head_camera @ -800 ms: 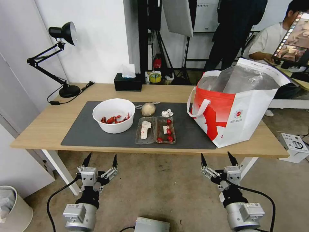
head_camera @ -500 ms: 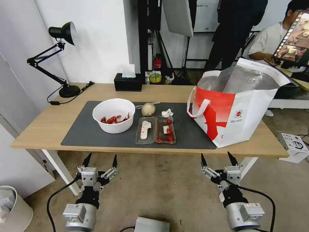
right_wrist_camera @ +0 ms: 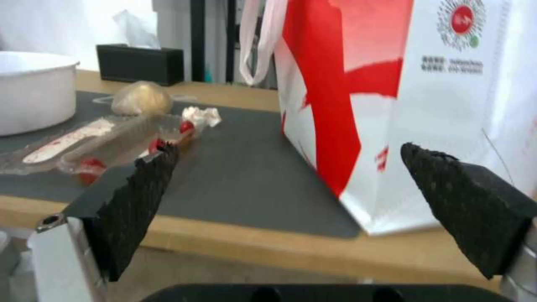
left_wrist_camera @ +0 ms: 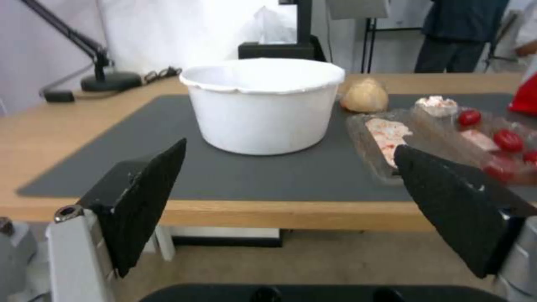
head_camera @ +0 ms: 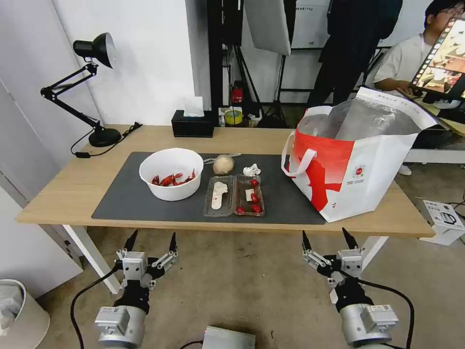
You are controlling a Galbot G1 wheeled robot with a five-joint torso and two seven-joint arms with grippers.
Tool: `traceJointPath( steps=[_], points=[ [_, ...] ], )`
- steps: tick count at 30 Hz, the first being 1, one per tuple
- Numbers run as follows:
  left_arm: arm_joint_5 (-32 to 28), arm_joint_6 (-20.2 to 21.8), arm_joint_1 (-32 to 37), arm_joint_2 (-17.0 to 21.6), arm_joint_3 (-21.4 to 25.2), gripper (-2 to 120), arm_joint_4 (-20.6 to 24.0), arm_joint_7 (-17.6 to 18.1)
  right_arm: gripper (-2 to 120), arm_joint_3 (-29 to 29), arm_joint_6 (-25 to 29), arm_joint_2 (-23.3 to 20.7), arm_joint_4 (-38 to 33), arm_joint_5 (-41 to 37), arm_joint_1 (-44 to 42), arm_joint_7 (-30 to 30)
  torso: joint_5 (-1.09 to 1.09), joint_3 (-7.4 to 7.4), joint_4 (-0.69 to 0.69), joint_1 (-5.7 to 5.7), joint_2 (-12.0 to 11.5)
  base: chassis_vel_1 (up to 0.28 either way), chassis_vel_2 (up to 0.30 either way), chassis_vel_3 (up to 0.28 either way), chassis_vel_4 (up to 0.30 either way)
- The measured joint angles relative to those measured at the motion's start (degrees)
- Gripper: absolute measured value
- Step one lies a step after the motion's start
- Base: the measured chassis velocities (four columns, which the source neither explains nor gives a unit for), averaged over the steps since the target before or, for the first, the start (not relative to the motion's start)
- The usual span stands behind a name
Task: Pick up the trash from the table and place it into the takeout bag.
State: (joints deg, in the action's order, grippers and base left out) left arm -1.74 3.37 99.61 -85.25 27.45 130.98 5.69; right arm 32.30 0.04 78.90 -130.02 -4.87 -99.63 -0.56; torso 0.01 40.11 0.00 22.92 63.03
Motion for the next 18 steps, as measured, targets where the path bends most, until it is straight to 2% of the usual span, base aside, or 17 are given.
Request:
traceJointPath(
  steps=[2, 3, 6, 7, 9, 10, 11, 14, 16, 18],
  points=[
    [-1.50, 2.97, -3.02, 0.61, -3.56, 100, -0.79, 4.84, 100, 0.52, 0.15, -4.25, 1.10, -2.93, 2.18, -0.45, 0.00, 0.01, -0.01, 0.01, 0.00, 0.000, 0.000, 0.000, 0.000],
    [-1.50, 2.97, -3.02, 0.61, -3.56, 100, -0.79, 4.84, 100, 0.52, 0.15, -4.25, 1.10, -2.93, 2.18, -0.45, 0.00, 0.01, -0.01, 0.01, 0.00, 0.000, 0.000, 0.000, 0.000],
    [-3.35, 6.61, -6.71, 1.36, -7.86, 100, -1.81, 10.75, 100, 1.15, 0.34, -9.71, 2.47, -6.67, 4.95, -0.96, 0.01, 0.01, -0.01, 0.01, 0.00, 0.000, 0.000, 0.000, 0.000],
    [-3.35, 6.61, -6.71, 1.36, -7.86, 100, -1.81, 10.75, 100, 1.15, 0.34, -9.71, 2.47, -6.67, 4.95, -0.96, 0.01, 0.01, -0.01, 0.01, 0.00, 0.000, 0.000, 0.000, 0.000],
    [-4.24, 8.68, -8.90, 1.85, -10.21, 100, -2.49, 13.95, 100, 1.40, 0.45, -13.16, 3.09, -8.34, 6.42, -1.17, 0.00, 0.02, 0.01, 0.02, 0.00, 0.000, 0.000, 0.000, 0.000],
    [-4.71, 10.15, -9.75, 2.31, -11.51, 100, -3.18, 15.51, 100, 1.41, 0.42, -14.39, 3.72, -9.32, 6.97, -1.30, 0.05, 0.01, -0.03, 0.01, -0.01, 0.000, 0.000, 0.000, 0.000],
    [-4.71, 10.15, -9.75, 2.31, -11.51, 100, -3.18, 15.51, 100, 1.41, 0.42, -14.39, 3.72, -9.32, 6.97, -1.30, 0.05, 0.01, -0.03, 0.01, -0.01, 0.000, 0.000, 0.000, 0.000],
    [-5.21, 11.35, -10.23, 2.98, -12.49, 100, -3.74, 16.76, 100, 1.94, 0.57, -19.97, 5.93, -13.26, 9.73, -2.19, -0.01, 0.01, 0.03, 0.01, 0.00, 0.000, 0.000, 0.000, 0.000],
    [-5.28, 11.43, -10.12, 3.14, -12.60, 100, -3.78, 16.73, 100, 1.96, 0.64, -21.56, 6.80, -15.13, 10.50, -2.58, 0.04, 0.01, -0.02, 0.01, -0.01, 0.000, 0.000, 0.000, 0.000],
    [-5.32, 11.47, -9.77, 3.25, -12.56, 100, -3.78, 16.82, 100, 2.29, 0.61, -23.73, 8.18, -17.40, 11.48, -3.32, 0.01, 0.01, 0.01, 0.02, -0.01, 0.000, 0.000, 0.000, 0.000]
  ],
)
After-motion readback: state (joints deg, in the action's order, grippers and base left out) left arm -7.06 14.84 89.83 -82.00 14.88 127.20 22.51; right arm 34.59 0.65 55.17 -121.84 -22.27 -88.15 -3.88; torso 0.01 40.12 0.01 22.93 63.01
